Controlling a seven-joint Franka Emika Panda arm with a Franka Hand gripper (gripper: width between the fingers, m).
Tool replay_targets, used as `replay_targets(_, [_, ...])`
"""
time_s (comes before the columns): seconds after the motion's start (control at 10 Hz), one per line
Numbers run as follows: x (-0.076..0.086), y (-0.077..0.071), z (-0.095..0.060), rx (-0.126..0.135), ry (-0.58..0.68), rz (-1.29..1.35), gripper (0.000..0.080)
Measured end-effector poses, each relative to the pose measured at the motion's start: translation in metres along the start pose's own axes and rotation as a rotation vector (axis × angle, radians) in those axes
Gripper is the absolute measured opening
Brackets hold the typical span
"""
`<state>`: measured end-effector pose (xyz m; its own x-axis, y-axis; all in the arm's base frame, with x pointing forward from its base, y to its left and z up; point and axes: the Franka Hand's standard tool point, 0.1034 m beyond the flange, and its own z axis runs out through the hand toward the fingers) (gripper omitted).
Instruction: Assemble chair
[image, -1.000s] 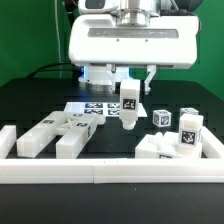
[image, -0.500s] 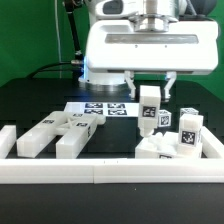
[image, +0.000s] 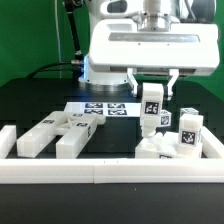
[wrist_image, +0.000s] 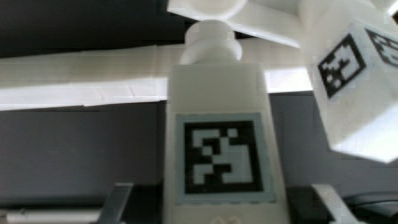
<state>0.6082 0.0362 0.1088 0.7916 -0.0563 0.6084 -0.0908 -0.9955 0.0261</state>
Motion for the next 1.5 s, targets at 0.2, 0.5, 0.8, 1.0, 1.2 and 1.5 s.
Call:
replay_targets(0.2, [-0.007, -0.003, 0.003, 0.003, -0.041, -0.003, 0.0291])
replay_targets(0.5, [-0.012, -0.003, 0.006, 0.002, -0.047, -0.013, 0.0291])
replay_targets(0.8, [-0.019, -0.004, 0.01, 0.0, -0.058, -0.019, 0.0291])
replay_targets(1.0, [-0.025, -0.003, 0.015, -0.005, -0.061, -0.025, 0.0291])
replay_targets(1.2, [-0.025, -0.003, 0.015, -0.005, -0.053, -0.029, 0.0291])
replay_targets(1.5, [-0.025, -0.004, 0.015, -0.006, -0.044, -0.031, 0.0291])
